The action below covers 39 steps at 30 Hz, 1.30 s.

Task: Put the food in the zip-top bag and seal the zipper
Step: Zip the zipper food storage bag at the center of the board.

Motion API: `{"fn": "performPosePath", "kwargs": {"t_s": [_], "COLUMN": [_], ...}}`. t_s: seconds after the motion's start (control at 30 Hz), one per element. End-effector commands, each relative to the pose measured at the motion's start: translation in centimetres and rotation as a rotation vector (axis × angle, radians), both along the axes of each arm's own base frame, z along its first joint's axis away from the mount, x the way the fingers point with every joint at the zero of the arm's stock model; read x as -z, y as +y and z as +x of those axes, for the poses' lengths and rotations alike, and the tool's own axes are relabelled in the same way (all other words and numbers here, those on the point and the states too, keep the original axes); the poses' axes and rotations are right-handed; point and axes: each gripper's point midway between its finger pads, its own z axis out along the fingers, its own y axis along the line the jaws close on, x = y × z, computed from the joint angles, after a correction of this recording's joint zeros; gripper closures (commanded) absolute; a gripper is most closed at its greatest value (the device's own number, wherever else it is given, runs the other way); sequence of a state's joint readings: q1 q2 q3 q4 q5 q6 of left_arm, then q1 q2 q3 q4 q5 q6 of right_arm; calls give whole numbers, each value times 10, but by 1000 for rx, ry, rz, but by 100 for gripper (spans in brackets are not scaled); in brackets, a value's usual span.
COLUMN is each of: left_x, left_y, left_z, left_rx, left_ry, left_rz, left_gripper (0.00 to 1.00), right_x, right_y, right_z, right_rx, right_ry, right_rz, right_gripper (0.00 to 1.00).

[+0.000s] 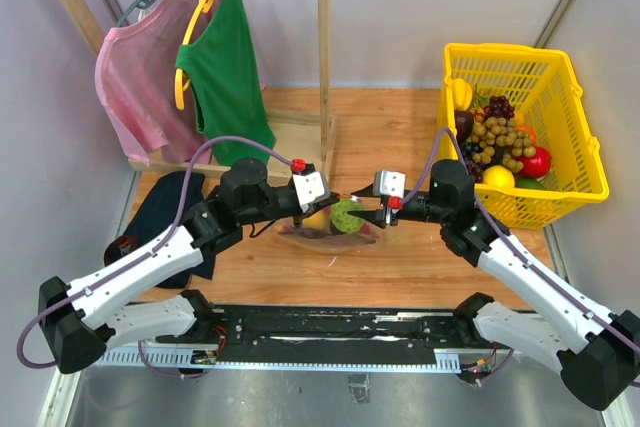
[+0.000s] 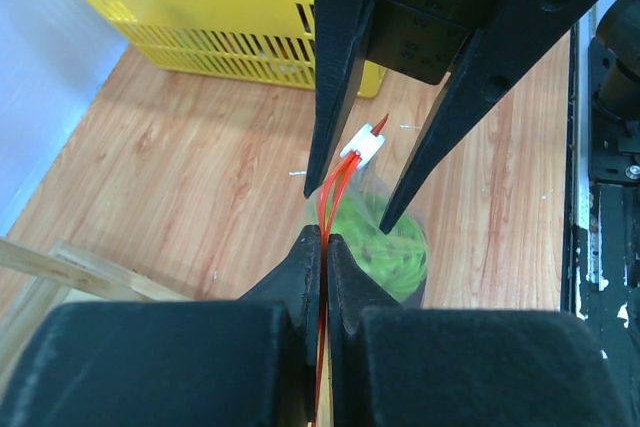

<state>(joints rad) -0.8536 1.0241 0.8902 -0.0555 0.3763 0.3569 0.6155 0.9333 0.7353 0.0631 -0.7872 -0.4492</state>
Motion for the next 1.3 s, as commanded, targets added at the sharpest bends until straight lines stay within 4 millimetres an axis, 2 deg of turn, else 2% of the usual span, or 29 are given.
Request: {"fn": "performPosePath", "kwargs": {"t_s": [0.0, 0.23, 0.3, 0.53, 0.73, 0.87, 1.1, 1.27], "left_x": [-16, -9, -8, -9, -11, -13, -14, -14], "left_y": [-3, 5, 8, 15, 7, 5, 2, 1], "left_z": [-3, 1, 3, 8, 1, -1, -5, -7], "left_rx": [15, -15, -33, -71, -23, -13, 14, 26], "left_ry": [-42, -56, -65, -82, -64, -56, -47, -42], "left_rz": [-55, -9, 3, 17, -12, -26, -36, -43], "left_gripper": [100, 100, 100, 100, 100, 100, 100, 100], "right_x": [-7, -13, -15, -21, -21, -23, -25, -22], "right_y": [2, -8, -13, -17, -6, -2, 4, 7], "right_z": [2, 9, 13, 12, 1, -1, 5, 7], "right_rx": [-17, 40, 79, 96, -3, -25, -19, -25], "right_ry": [-34, -41, -48, -51, -18, -14, 0, 21], "right_rz": [44, 43, 31, 39, 54, 78, 126, 126], "right_gripper": [63, 96, 99, 98, 69, 60, 61, 71]}}
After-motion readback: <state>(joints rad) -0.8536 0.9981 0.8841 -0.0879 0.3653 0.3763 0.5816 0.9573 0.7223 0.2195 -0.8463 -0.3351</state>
